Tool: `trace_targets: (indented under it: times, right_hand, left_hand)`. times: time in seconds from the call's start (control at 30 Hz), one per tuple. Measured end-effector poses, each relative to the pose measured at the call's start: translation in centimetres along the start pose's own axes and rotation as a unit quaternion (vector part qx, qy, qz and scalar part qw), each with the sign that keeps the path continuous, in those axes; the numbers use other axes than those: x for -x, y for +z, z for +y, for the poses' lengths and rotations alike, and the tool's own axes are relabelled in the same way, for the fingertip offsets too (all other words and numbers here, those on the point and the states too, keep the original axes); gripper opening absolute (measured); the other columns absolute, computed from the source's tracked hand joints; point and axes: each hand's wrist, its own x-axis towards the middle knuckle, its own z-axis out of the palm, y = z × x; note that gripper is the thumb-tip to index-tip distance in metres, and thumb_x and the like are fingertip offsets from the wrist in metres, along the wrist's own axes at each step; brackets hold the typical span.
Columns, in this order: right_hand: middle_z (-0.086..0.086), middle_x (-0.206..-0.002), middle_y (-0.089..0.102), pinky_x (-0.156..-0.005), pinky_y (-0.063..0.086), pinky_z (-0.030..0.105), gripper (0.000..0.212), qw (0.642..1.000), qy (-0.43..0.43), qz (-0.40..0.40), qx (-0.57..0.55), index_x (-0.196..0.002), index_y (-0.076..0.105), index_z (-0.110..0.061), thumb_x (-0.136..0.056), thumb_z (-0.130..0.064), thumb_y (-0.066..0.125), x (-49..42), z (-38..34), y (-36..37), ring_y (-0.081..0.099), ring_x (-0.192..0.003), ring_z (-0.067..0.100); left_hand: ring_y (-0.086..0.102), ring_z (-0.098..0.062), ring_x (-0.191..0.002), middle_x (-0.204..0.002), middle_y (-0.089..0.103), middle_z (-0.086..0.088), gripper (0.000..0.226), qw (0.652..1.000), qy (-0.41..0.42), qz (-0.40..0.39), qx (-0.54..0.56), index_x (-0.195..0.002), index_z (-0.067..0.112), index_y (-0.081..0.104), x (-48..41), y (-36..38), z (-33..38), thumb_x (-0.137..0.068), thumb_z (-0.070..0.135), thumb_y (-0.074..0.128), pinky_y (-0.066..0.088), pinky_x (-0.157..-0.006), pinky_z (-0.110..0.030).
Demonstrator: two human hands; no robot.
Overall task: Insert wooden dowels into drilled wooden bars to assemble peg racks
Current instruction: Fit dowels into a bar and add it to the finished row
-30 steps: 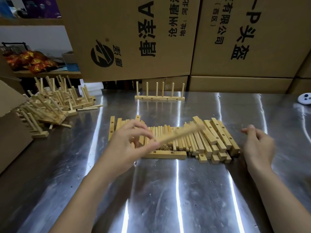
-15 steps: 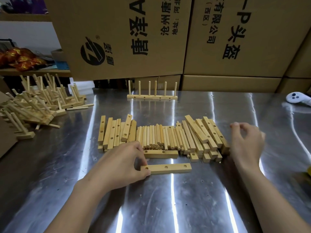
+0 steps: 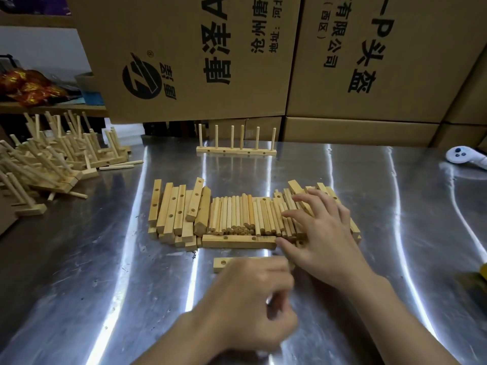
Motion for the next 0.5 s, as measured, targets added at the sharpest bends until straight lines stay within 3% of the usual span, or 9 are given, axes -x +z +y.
trace_targets:
  times: [0.2,0.5]
  right_hand:
    - [-0.014,-0.153,0.043,-0.124,0.014,0.043,0.052,0.998,0.008,-0.057,0.007,-0.125,0.068,-0.042,-0.082,-0.07,0.068,0.2,0.9,-0.6,0.017,-0.157,0.016]
    - [-0.017,-0.14,0.054,-0.117,0.017,0.034,0.032,0.999,-0.005,-0.039,-0.025,-0.111,0.073,-0.039,-0.082,-0.044,0.086,0.3,0.8,-0.9,0.032,-0.151,0.012]
  left_hand:
    - [0.037,-0.016,-0.06,-0.07,0.038,0.006,0.03,1.0,0.019,-0.025,0.004,-0.062,0.026,0.038,-0.2,1.3,0.6,-0.073,0.019,0.065,0.029,-0.053,-0.032]
    - [0.036,-0.011,-0.059,-0.069,0.036,0.01,0.029,1.0,0.002,-0.006,0.02,-0.061,0.023,0.039,-0.4,0.4,0.1,-0.071,0.013,0.064,0.022,-0.057,-0.02]
